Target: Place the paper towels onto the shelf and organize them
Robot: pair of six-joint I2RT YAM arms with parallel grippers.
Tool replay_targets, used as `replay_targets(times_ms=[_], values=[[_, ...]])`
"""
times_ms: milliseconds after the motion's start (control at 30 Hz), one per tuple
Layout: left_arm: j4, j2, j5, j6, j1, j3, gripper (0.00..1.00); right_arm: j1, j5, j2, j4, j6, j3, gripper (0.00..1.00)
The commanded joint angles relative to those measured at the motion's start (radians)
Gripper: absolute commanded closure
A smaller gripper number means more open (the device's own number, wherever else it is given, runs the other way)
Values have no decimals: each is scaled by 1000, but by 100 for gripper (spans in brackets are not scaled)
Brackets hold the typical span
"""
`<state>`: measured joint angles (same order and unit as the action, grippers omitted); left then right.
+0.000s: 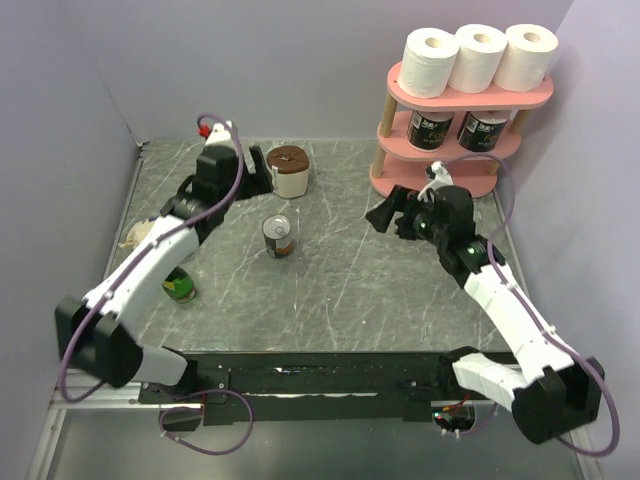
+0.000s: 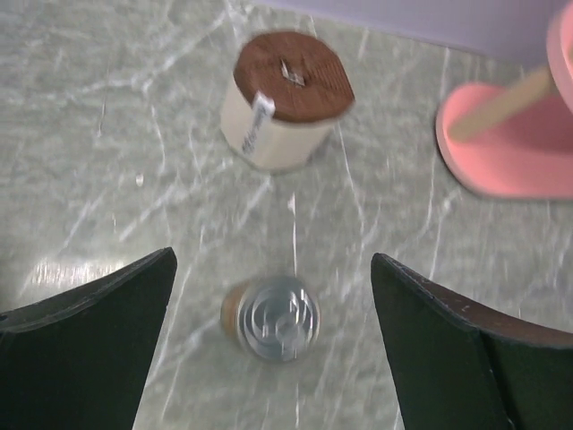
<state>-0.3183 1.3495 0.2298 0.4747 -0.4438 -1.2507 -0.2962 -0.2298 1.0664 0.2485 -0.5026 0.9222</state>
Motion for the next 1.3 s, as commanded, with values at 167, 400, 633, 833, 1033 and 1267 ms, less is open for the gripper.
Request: replay_targets(times_ms=[167,400,633,833,1033,1267], values=[[-61,442,-135,44,80,-427,2,-8,-6,-221,6,95,-85,0],[-152,687,-123,47,97,-676,5,-9,-35,-263,-11,87,-95,1],[-151,813,-109,50,112,-789,5,-9,-48,-250,-34,85,-100,0],[-131,853,-95,7,119,-814,7,-9,-71,-233,-55,67,-105,0],[-9,743,-136,-174,103,-739,7,-12,-69,-229,-57,68,-108,1],[-25,757,-248,-308,40,-805,6,-11,-63,-227,-34,72,-97,0]])
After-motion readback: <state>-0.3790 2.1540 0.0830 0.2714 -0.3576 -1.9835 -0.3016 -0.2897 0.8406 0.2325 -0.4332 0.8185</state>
